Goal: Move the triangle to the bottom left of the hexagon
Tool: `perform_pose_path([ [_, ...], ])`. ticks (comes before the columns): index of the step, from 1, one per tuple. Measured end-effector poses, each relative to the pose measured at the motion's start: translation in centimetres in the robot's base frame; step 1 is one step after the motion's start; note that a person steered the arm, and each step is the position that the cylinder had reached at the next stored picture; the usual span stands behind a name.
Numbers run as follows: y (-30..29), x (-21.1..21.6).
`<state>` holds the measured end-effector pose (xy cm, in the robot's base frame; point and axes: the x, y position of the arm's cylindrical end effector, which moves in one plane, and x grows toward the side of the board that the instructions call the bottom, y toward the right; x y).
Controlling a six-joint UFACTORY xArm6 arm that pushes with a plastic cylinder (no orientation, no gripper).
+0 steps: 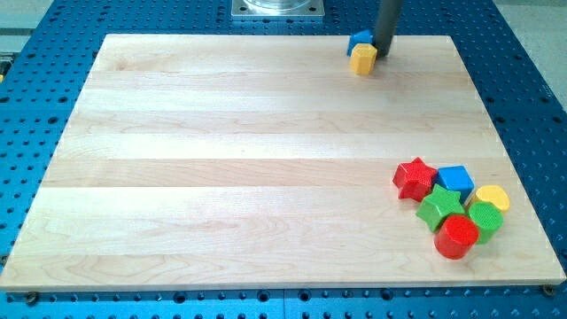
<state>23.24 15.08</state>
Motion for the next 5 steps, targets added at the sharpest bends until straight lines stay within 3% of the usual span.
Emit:
perform_pose_path([
  [1,3.1,-2.2],
  [3,-6.5,-2.8],
  [4,-8.7,0.7],
  [5,-5.8,5.3],
])
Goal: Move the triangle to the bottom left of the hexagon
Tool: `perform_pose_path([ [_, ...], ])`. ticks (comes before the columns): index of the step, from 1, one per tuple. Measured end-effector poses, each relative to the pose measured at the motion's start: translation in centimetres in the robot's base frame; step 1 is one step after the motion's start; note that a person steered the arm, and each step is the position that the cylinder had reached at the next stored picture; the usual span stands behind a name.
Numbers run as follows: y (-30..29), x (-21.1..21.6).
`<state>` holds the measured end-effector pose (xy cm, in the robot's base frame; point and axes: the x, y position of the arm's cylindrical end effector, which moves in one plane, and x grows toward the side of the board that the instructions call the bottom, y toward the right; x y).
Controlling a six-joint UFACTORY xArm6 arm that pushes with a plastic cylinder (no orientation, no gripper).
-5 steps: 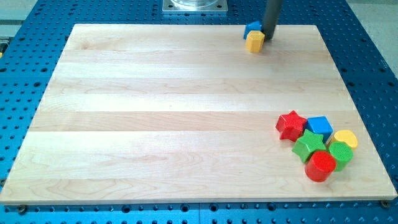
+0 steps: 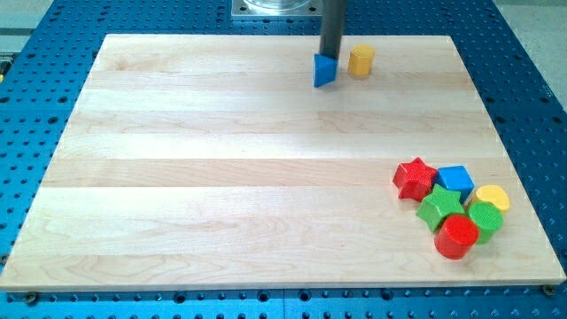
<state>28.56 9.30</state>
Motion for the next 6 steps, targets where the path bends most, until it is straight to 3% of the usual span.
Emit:
perform_pose_path([
  [1,4.1,5.3],
  [2,4.1,8.4],
  [4,-10.2,4.3],
  [5,-8.9,0.3],
  [6,-4.0,0.9],
])
